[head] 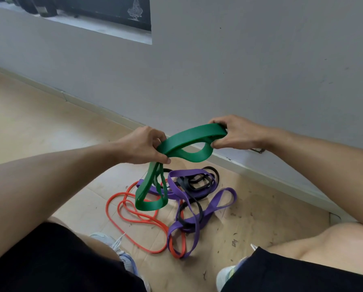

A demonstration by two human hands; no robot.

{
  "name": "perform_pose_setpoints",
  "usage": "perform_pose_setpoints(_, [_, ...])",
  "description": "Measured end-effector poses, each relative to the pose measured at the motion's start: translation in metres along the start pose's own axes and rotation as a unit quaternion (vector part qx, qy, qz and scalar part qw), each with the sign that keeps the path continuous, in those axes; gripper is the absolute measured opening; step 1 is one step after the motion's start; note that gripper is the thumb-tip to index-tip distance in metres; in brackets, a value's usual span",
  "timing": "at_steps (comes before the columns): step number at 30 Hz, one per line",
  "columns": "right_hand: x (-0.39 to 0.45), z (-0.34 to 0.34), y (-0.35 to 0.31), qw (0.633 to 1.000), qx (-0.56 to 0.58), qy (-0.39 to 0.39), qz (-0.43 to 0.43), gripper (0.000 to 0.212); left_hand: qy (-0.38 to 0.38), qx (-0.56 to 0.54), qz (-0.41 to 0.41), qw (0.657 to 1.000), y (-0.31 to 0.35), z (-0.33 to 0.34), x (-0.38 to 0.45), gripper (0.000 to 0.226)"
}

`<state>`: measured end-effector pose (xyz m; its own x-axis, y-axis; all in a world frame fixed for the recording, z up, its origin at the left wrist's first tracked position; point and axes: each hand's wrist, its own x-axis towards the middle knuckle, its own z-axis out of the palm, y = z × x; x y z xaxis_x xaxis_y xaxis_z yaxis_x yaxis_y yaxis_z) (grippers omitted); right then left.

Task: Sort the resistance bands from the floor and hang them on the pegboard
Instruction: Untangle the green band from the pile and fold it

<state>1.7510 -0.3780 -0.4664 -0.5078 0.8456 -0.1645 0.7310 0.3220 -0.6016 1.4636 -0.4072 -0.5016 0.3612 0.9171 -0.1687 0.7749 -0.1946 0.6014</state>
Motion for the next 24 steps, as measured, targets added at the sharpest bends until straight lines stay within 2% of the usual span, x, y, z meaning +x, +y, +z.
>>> perform_pose_setpoints(15, [-0.002, -0.002, -0.021, 0.999, -0.039, -0.002, -0.021, 0.024, -0.007, 0.068, 0.016, 0.998, 0.01, 0.003, 0.001, 0.026])
perform_pose_setpoints(17, [-0.002, -0.001, -0.022, 0.999, -0.024, -0.013, -0.019, 0.03, -0.009, 0.067, 0.02, 0.998, 0.014, 0.004, 0.0, 0.021])
perform_pose_setpoints(19, [-0.001, -0.001, -0.022, 0.999, -0.02, -0.03, -0.012, 0.038, -0.008, 0.068, 0.027, 0.997, 0.017, 0.005, 0.001, 0.026])
perform_pose_setpoints(21, [-0.002, -0.001, -0.024, 0.997, -0.055, -0.058, -0.008, 0.045, -0.017, 0.079, 0.037, 0.996, 0.019, 0.008, 0.001, 0.029])
perform_pose_setpoints(24, [-0.005, 0.002, -0.034, 0.988, -0.127, -0.083, -0.019, 0.069, -0.03, 0.091, 0.044, 0.994, 0.021, 0.011, 0.001, 0.03])
